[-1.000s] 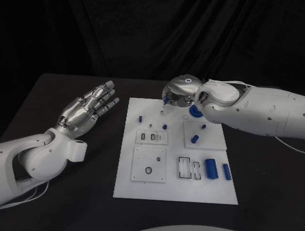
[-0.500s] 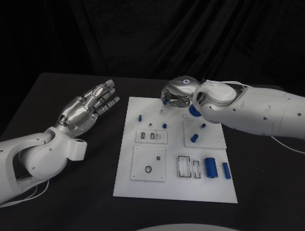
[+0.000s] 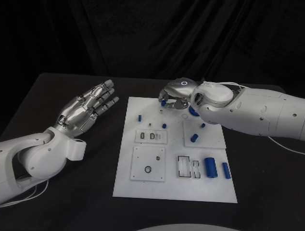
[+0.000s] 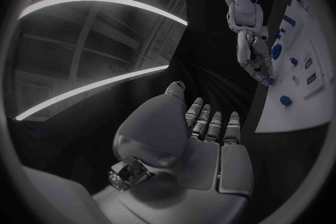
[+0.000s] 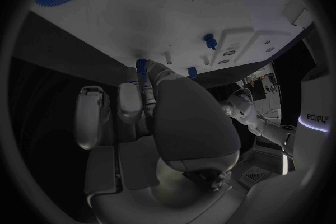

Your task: Assemble the parts on the task board

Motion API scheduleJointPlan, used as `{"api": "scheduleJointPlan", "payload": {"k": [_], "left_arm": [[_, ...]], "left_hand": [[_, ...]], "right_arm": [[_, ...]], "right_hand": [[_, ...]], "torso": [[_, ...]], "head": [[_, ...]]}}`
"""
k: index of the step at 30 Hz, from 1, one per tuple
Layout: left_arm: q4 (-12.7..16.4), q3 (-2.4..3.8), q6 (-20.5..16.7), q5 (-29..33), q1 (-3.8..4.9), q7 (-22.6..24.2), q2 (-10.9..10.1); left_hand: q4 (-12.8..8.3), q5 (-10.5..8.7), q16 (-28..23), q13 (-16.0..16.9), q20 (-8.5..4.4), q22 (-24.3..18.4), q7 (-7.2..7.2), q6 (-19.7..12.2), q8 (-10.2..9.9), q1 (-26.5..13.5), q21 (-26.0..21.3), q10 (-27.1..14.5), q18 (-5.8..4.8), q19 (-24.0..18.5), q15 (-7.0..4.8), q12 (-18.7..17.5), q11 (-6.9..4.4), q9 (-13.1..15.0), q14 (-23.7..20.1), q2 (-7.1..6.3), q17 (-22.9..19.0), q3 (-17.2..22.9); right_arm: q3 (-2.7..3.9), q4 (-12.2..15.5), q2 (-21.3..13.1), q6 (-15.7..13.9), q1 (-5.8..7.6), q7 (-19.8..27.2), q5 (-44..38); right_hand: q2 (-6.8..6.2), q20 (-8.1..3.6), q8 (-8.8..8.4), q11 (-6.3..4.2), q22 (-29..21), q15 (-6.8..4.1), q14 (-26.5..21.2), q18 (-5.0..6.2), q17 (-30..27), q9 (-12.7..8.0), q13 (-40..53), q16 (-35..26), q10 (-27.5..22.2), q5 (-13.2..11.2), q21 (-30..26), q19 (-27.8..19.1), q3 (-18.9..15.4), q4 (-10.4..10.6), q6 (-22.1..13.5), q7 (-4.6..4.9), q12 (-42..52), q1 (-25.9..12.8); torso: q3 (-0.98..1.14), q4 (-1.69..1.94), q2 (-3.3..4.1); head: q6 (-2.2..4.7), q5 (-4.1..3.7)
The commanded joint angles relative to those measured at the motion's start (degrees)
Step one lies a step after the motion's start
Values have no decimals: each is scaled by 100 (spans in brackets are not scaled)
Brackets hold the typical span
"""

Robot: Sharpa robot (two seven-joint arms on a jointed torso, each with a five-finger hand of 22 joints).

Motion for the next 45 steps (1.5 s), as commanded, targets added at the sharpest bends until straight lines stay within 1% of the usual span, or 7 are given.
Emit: {"api": "scheduleJointPlan", "payload": {"k": [1, 11, 23, 25, 30, 40, 45], "left_arm": [[1, 3, 96, -11, 14, 422, 12], [10, -1, 97, -11, 13, 402, -28], [75, -5, 20, -11, 13, 396, -106], [89, -7, 10, -11, 13, 389, -119], [62, -10, 8, -11, 13, 385, -98], [29, -11, 59, -11, 10, 379, -51], [15, -11, 70, -11, 10, 380, -48]], "left_hand": [[-27, 38, 21, 7, 48, 5, 30, -1, -7, 48, 38, -11, 42, 3, 31, 7, 46, 8, 18, -6, 8, -5], [-38, 42, 19, 5, 58, 5, 40, -17, -12, 55, 38, -21, 43, 3, 38, -5, 55, 7, 13, -6, 6, 0], [-55, 49, 7, 6, 60, 2, 54, -20, -13, 61, 34, -22, 49, -3, 18, -3, 69, 7, -12, -10, -1, 6], [-58, 50, 5, 7, 58, 1, 56, -16, -12, 61, 32, -20, 50, -7, 11, 0, 70, 8, -18, -11, -2, 6], [-64, 51, 6, 8, 55, 2, 59, -4, -9, 61, 33, -16, 53, -5, 6, 4, 74, 10, -15, -19, -1, 3], [-70, 58, 6, 13, 54, 0, 65, -4, -8, 62, 30, 3, 56, -10, 8, 27, 83, 10, -15, -19, 0, 5], [-70, 58, 6, 13, 54, 0, 65, -4, -8, 62, 30, 3, 56, -10, 8, 27, 83, 10, -15, -19, 0, 5]], "right_arm": [[3, -25, 7, 137, -17, -120, -40], [22, 72, -136, -454, 8, -131, -40], [32, 1208, -1302, -349, 574, -268, -40], [18, 1454, -1591, -264, 658, -295, -40], [-19, 1767, -2109, -80, 749, -367, 40], [-39, 1778, -2463, 57, 499, -616, 393], [-40, 1704, -2460, 73, 344, -798, 433]], "right_hand": [[-29, 19, -158, 34, 414, 19, -74, -19, -49, -60, -16, -63, -208, -28, -52, -69, 54, 2, -175, -44, -117, -54], [-27, 77, -672, 75, 163, 67, -314, 67, -373, -362, -47, -307, -1251, -84, -368, -344, -112, -195, -1004, -353, -479, -43], [72, 15, -412, -44, 488, -16, -69, -19, 92, -343, 184, 15, -595, -2, -112, -43, -162, -164, -344, -2, 139, -111], [64, -103, -372, -241, 736, -173, 82, -95, 440, -348, 671, 250, 162, -2, 116, 176, -222, -225, -161, 21, 990, -90], [82, -259, -492, -394, 801, -270, 64, -94, 486, -470, 3023, 270, -736, -142, 108, 176, -339, -88, -2, -9, 3816, -225], [67, -204, -601, -395, 1149, -221, 805, -202, 2876, -553, 7421, 1613, 1850, -133, 417, 485, -529, 146, 22, 71, 7112, -480], [63, -175, -620, -397, 1255, -192, 943, -239, 3238, -572, 8003, 1788, 2587, -183, 533, 591, -688, 262, 16, 83, 7409, -701]], "torso": [[-6, -1, 1], [-7, -2, -3], [-1, -9, -7], [-9, -12, -9], [-11, -6, -5], [-15, -12, -8], [-11, -13, -1]], "head": [[5, -1], [36, 11], [58, -44], [68, -66], [70, -111], [49, -126], [31, -127]]}}
